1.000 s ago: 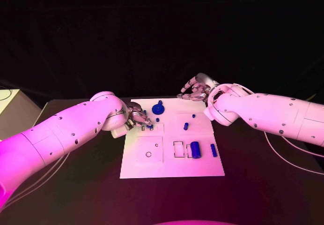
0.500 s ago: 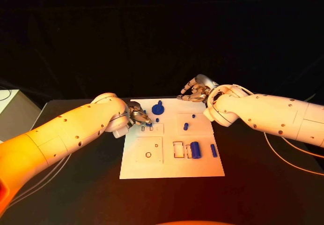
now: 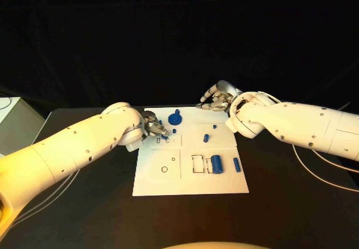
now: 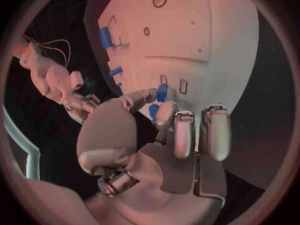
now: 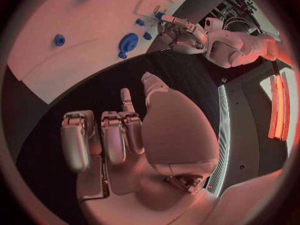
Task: Assemble the parts on the task board
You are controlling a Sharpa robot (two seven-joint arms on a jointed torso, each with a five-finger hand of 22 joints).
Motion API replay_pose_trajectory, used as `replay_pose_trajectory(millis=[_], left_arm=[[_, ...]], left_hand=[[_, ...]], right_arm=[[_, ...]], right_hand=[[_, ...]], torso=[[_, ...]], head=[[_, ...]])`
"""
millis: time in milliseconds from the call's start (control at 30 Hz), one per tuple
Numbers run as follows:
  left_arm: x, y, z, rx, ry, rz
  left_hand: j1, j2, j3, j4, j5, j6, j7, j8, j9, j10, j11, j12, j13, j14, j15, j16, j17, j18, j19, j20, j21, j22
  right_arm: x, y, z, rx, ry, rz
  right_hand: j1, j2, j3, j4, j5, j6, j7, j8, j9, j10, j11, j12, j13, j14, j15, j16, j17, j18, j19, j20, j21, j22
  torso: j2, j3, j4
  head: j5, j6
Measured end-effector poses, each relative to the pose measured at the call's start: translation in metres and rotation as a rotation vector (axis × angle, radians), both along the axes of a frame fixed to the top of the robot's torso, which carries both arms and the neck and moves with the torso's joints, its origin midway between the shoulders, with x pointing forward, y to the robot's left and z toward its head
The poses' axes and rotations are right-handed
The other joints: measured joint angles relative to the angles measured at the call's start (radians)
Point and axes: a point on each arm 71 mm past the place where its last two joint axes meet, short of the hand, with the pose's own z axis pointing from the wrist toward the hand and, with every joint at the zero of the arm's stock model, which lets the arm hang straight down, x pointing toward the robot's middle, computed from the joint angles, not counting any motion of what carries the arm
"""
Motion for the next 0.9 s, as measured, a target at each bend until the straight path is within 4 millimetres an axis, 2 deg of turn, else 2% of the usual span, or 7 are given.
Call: replay_pose_trajectory(millis=[100, 167, 333, 900], left_arm=[[-0.0001, -0.0002, -0.0003, -0.001, 0.001, 0.000], [-0.0003, -0.0004, -0.0004, -0.002, 0.002, 0.000], [-0.0005, -0.0008, -0.0008, -0.003, 0.005, -0.001], [-0.0021, -0.0032, -0.0020, -0.011, 0.013, -0.007]], left_hand=[[0.020, 0.020, -0.036, 0.009, -0.062, 0.010, 0.000, 0.000, 0.000, 0.006, 0.001, 0.004, 0.005, -0.003, -0.003, 0.000, 0.000, 0.000, 0.000, 0.000, 0.000, 0.000], [0.032, 0.031, -0.046, 0.014, -0.087, 0.011, 0.000, 0.000, 0.000, 0.007, -0.001, 0.004, 0.008, -0.003, -0.003, 0.000, 0.000, 0.000, 0.000, 0.000, 0.000, 0.000], [0.033, 0.033, -0.055, 0.016, -0.105, 0.019, -0.001, 0.001, 0.000, 0.009, -0.002, 0.004, 0.011, -0.003, -0.003, 0.000, 0.000, 0.000, 0.004, 0.004, 0.000, 0.000], [0.040, 0.031, -0.056, 0.015, -0.111, 0.027, -0.009, 0.012, 0.000, 0.018, -0.004, 0.004, 0.014, -0.004, -0.003, 0.000, 0.000, 0.000, 0.007, 0.000, 0.004, 0.000]], right_arm=[[0.0000, 0.0000, -0.0001, 0.000, 0.000, 0.000], [0.0000, 0.0002, -0.0001, 0.000, 0.001, 0.001], [0.0000, 0.0004, -0.0001, 0.000, 0.001, 0.001], [-0.0002, 0.0006, -0.0004, -0.001, 0.004, 0.003]], right_hand=[[0.000, 0.000, 0.000, 0.000, 0.000, 0.000, 0.000, 0.000, 0.000, 0.000, 0.000, 0.000, 0.000, 0.000, 0.000, 0.000, 0.000, 0.000, 0.000, 0.000, 0.000, 0.000], [0.000, 0.000, 0.000, 0.000, 0.000, 0.000, 0.000, 0.000, 0.002, 0.000, 0.000, 0.000, 0.000, 0.000, 0.000, 0.000, 0.000, 0.000, 0.000, 0.000, 0.000, 0.000], [0.000, 0.000, 0.000, 0.000, 0.000, 0.000, 0.000, 0.000, 0.002, 0.000, 0.000, 0.000, 0.000, 0.000, 0.000, 0.000, 0.000, 0.000, 0.000, 0.000, 0.000, 0.001], [0.000, 0.000, 0.000, 0.000, 0.000, 0.000, 0.000, 0.000, 0.002, 0.000, 0.000, 0.000, 0.000, 0.000, 0.000, 0.000, 0.000, 0.000, 0.000, 0.000, -0.003, 0.001]], torso=[[0.000, -0.0002, 0.0001], [-0.001, -0.0003, 0.0002], [-0.001, -0.0003, 0.0002], [-0.001, 0.0003, -0.0002]], head=[[0.001, -0.002], [0.001, -0.002], [0.002, -0.005], [0.003, -0.013]])
